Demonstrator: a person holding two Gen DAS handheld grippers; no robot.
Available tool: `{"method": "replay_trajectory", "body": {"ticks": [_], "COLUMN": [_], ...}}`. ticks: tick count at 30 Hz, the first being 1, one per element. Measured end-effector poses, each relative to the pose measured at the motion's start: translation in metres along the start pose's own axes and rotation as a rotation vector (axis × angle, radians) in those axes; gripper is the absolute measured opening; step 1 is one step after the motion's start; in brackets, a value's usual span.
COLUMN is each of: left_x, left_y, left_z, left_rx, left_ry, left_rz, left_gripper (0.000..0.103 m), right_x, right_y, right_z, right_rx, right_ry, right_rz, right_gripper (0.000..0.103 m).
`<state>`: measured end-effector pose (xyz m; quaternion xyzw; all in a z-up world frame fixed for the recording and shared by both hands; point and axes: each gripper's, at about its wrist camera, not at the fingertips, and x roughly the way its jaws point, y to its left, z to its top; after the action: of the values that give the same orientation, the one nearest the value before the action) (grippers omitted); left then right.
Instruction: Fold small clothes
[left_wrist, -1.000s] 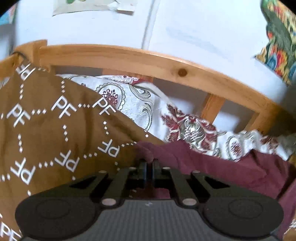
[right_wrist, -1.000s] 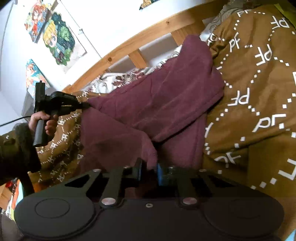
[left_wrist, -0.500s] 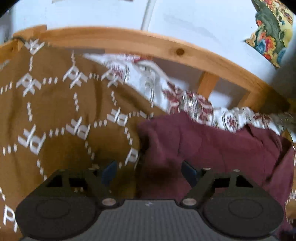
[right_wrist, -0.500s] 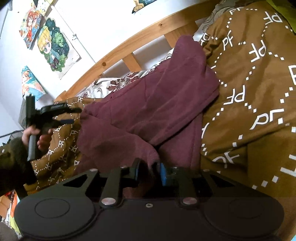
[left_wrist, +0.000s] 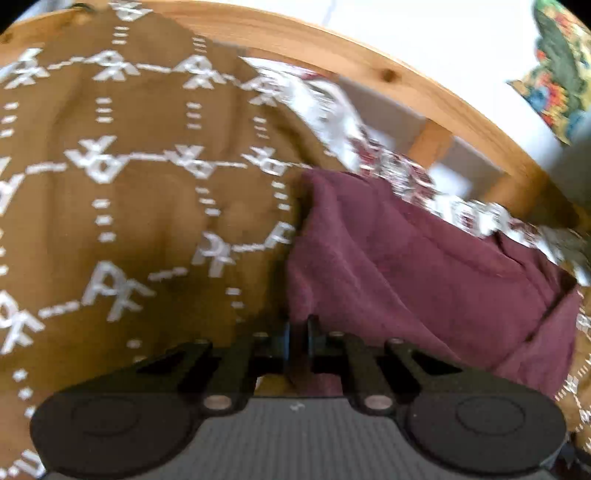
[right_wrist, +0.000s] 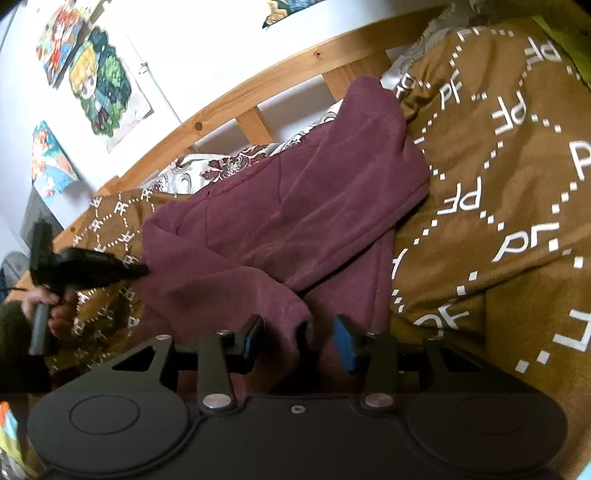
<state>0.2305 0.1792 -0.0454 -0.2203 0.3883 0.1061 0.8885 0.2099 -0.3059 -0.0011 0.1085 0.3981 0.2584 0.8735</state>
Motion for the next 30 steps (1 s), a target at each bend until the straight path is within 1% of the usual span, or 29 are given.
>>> {"method": "replay_trajectory", "body": {"ticks": [3, 5, 7, 8, 9, 10, 11, 12, 13, 15, 16, 18, 20, 22, 25, 27, 30], "left_x": [0.002, 0.006, 0.007, 0.005, 0.002, 0.0, -0.003, -0.005, -0.008, -0.016, -0.022, -0.036, -0.052, -0.069, -0.092, -0.104, -0.119], "left_y": [0.004, -0.001, -0.005, -0.006, -0.006, -0.007, -0.006, -0.005, -0.004, -0.002, -0.003, -0.008, -0.014, -0.022, -0.033, -0.039, -0.045], "left_z": [-0.001, -0.002, -0.003, -0.003, -0.004, -0.005, -0.007, -0.01, -0.013, -0.019, -0.023, -0.034, -0.046, -0.06, -0.081, -0.094, -0.111], "left_rx": [-0.02, 0.011, 0.014, 0.011, 0.01, 0.013, 0.012, 0.007, -0.001, -0.008, 0.005, 0.06, 0.126, 0.198, 0.31, 0.36, 0.409], "left_ry": [0.014, 0.02, 0.017, 0.018, 0.014, 0.003, -0.015, -0.034, -0.042, -0.041, -0.045, -0.065, -0.085, -0.1, -0.096, -0.089, -0.057], "left_rz": [0.03, 0.053, 0.081, 0.092, 0.099, 0.093, 0.083, 0.074, 0.068, 0.063, 0.061, 0.052, 0.037, 0.012, -0.045, -0.09, -0.163], "left_gripper": [0.008, 0.01, 0.021, 0.032, 0.05, 0.06, 0.074, 0.08, 0.082, 0.088, 0.089, 0.096, 0.1, 0.102, 0.102, 0.102, 0.102], "right_x": [0.002, 0.004, 0.005, 0.005, 0.004, 0.003, 0.001, -0.001, -0.003, -0.01, -0.014, -0.026, -0.037, -0.047, -0.06, -0.068, -0.08], "right_y": [0.007, 0.01, 0.012, 0.014, 0.017, 0.02, 0.024, 0.028, 0.031, 0.038, 0.041, 0.047, 0.052, 0.058, 0.071, 0.08, 0.091], "right_z": [-0.001, -0.003, -0.005, -0.005, -0.005, -0.006, -0.006, -0.005, -0.004, -0.002, -0.002, -0.002, -0.006, -0.012, -0.02, -0.026, -0.036], "right_rx": [-0.041, -0.05, -0.059, -0.072, -0.085, -0.102, -0.124, -0.147, -0.168, -0.205, -0.221, -0.251, -0.278, -0.314, -0.389, -0.439, -0.488], "right_ry": [0.013, 0.019, 0.021, 0.022, 0.022, 0.024, 0.027, 0.028, 0.028, 0.027, 0.026, 0.023, 0.03, 0.045, 0.081, 0.11, 0.163], "right_rz": [-0.034, -0.048, -0.063, -0.077, -0.09, -0.104, -0.118, -0.131, -0.139, -0.152, -0.159, -0.167, -0.168, -0.168, -0.168, -0.164, -0.164], "right_gripper": [0.042, 0.041, 0.041, 0.041, 0.042, 0.043, 0.05, 0.059, 0.063, 0.077, 0.079, 0.089, 0.096, 0.099, 0.102, 0.102, 0.102]}}
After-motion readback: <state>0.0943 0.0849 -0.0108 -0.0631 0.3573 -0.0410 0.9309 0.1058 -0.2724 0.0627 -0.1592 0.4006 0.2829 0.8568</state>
